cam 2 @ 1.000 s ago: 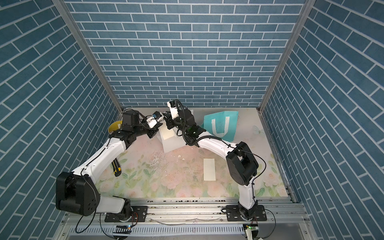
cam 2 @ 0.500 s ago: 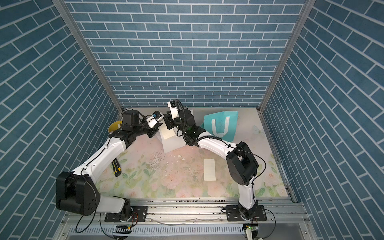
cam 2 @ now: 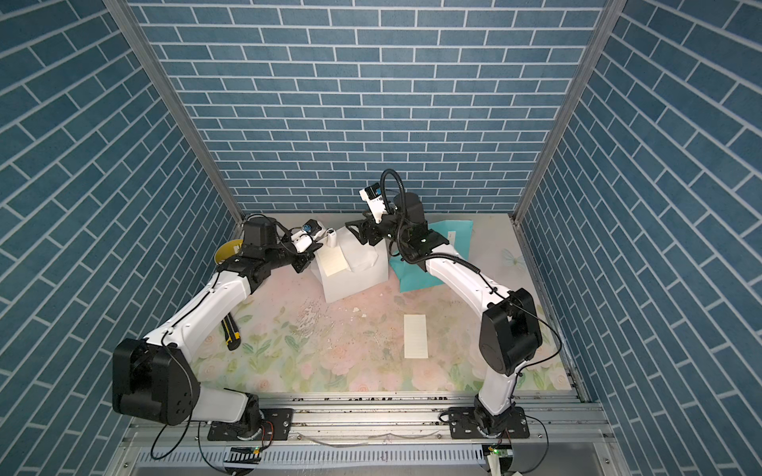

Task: Staple the receipts to the bags
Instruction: Place the stapler in the takeout bag, then staple the receipt to the takeout bag.

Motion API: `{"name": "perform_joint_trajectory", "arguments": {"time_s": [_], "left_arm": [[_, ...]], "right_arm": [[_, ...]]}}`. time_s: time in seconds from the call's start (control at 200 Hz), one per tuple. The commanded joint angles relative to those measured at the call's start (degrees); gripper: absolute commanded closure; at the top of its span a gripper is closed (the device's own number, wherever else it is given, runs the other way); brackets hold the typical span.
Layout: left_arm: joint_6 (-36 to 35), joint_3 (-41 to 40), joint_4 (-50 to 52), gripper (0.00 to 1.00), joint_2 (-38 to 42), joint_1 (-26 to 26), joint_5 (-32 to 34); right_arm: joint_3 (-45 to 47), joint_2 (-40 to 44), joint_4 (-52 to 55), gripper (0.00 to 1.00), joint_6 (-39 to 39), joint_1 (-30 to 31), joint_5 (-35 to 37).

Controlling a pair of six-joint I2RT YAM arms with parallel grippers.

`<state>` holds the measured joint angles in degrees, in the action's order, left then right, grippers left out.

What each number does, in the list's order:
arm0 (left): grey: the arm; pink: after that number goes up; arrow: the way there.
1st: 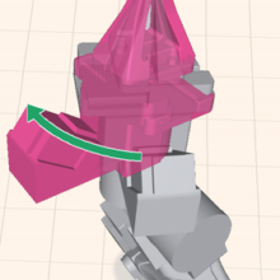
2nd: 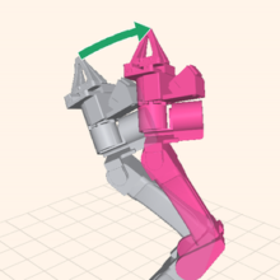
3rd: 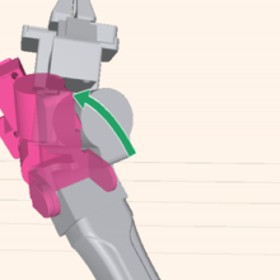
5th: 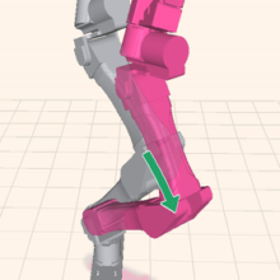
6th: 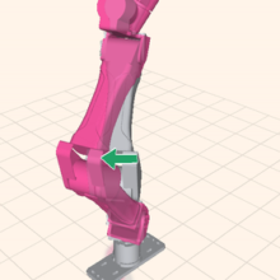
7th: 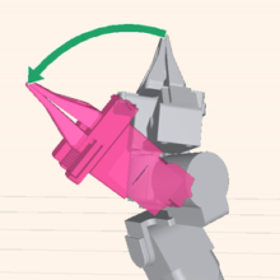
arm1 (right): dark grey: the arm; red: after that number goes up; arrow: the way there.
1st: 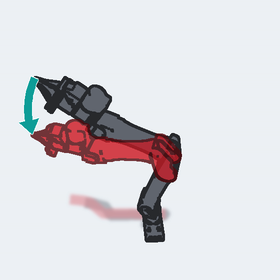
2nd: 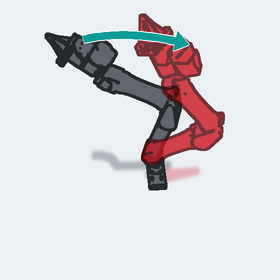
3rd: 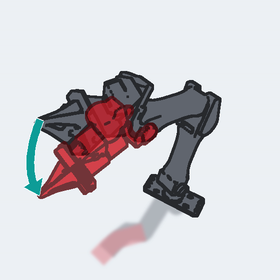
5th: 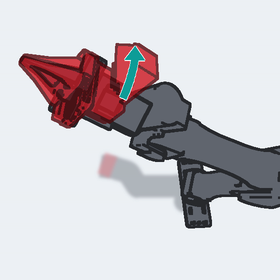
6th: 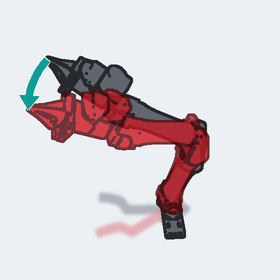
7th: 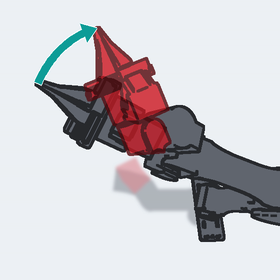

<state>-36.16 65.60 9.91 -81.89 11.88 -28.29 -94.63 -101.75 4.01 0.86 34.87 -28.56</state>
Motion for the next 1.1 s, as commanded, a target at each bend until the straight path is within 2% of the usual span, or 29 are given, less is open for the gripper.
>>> {"name": "perform_joint_trajectory", "arguments": {"time_s": [0.0, 0.12, 0.26, 0.44, 0.59, 0.745, 0.88, 1.095], "left_arm": [[-1.7, 1.5, 3.5, 1.00, -1.0, 0.2, -1.2], [-3.1, 1.8, 4.8, 1.00, -0.7, 0.2, -1.4], [-4.9, 1.9, 6.2, 1.00, -0.4, 0.2, -1.4], [-8.5, 1.2, 7.7, 1.00, 0.4, 0.2, -1.6], [-10.3, 0.9, 8.4, 1.00, 0.3, 0.2, -2.5], [-10.5, 1.0, 8.7, 1.00, -0.4, 0.2, -2.0], [-10.6, 1.2, 8.9, 1.00, -0.9, 0.2, -1.7], [-10.7, 1.7, 9.0, 1.00, -1.3, 0.2, -0.9]], "right_arm": [[-10.6, -2.7, 24.0, 0.01, -19.5, -0.5, -9.3], [-23.5, -8.5, 38.1, 0.02, -30.6, -1.1, -13.6], [-31.1, -13.3, 46.2, 0.02, -42.6, -1.0, -19.5], [-35.3, -18.0, 46.2, 0.04, -47.2, -1.6, -25.2], [-37.4, -21.9, 41.2, 0.05, -47.9, -1.3, -27.7], [-43.3, -27.8, 40.1, 0.06, -48.7, -0.7, -29.3], [-44.8, -30.3, 38.4, 0.07, -49.2, -0.5, -28.9], [-45.1, -31.7, 42.1, 0.09, -55.8, 0.6, -29.7]]}}
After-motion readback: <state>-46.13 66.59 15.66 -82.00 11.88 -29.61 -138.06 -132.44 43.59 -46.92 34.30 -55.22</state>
